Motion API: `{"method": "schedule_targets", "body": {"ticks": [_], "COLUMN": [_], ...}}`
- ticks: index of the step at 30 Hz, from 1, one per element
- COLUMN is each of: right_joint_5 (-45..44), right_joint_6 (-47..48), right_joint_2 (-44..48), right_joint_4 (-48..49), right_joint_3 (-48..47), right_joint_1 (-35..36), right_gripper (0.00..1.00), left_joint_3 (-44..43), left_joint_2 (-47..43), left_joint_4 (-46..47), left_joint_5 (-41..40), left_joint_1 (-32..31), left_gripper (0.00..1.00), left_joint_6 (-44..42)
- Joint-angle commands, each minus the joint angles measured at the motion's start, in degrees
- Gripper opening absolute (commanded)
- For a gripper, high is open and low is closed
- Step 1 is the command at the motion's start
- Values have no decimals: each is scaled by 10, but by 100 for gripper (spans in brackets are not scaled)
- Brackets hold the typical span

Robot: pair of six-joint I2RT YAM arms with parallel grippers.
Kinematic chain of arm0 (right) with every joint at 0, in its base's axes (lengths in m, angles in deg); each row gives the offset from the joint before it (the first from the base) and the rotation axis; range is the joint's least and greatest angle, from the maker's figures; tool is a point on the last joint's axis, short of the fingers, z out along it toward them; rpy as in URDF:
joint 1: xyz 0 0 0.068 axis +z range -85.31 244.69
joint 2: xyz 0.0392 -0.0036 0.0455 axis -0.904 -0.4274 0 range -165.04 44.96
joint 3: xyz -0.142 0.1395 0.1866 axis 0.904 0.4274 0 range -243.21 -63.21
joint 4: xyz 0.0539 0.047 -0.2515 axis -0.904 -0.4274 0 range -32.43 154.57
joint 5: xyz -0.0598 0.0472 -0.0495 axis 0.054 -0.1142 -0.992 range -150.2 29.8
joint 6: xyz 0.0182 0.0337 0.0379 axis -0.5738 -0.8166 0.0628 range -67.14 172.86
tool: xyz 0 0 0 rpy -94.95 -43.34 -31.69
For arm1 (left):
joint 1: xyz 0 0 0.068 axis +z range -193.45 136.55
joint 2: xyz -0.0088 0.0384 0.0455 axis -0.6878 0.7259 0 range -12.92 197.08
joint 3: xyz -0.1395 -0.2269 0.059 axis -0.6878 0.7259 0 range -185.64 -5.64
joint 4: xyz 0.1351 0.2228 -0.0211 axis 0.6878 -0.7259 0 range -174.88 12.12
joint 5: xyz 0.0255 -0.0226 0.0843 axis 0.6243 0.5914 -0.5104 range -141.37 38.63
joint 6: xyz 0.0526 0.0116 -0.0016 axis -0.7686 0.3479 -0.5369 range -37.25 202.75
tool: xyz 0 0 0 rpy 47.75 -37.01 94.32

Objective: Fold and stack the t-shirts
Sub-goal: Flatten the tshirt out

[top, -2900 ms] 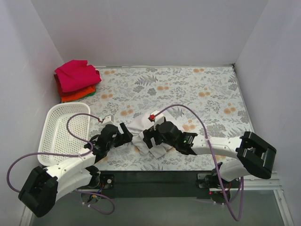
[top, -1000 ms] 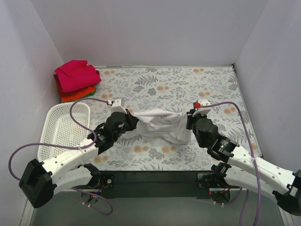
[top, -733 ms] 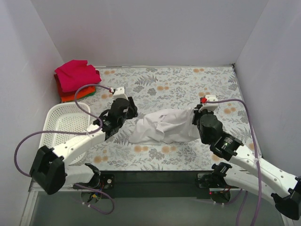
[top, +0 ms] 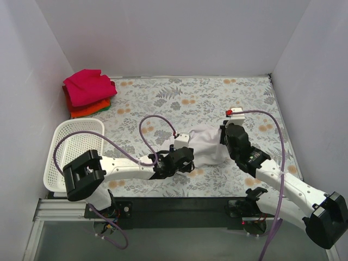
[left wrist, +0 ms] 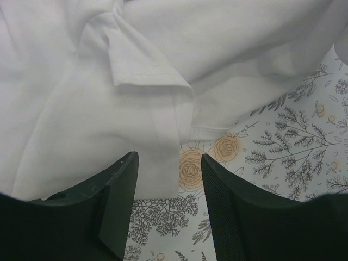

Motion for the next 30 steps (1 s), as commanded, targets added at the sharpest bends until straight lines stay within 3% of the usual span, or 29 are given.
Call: {"method": "schedule_targets", "body": {"ticks": [1, 13, 17, 21, 25, 30], "right_joint_5": [17, 36, 39, 41, 44, 45], "right_joint_6": [-4, -6, -5, -5, -3, 22], "right_joint_2": [6, 14, 12, 15, 11, 11], "right_joint_4": [36, 36, 36, 36, 36, 35], "right_joint_3": [4, 10, 10, 12, 6, -16], "right_joint_1": [-7, -20, -22, -26, -30, -40], "right_gripper": [1, 1, 1, 1, 1, 1], "left_joint_3": [-5, -22, -29, -29, -27, -38], "left_joint_2": [-5, 75, 82, 79, 57, -56], "left_joint_4": [-13, -78, -92, -116, -160, -208], "left_joint_5": [-16, -40, -55, -70, -107, -183], "left_joint_1": [-25, -45, -52, -60, -60, -48], "left_gripper": [47, 46, 31, 0, 0, 0], "left_joint_6": [18, 48, 48, 54, 64, 69]}}
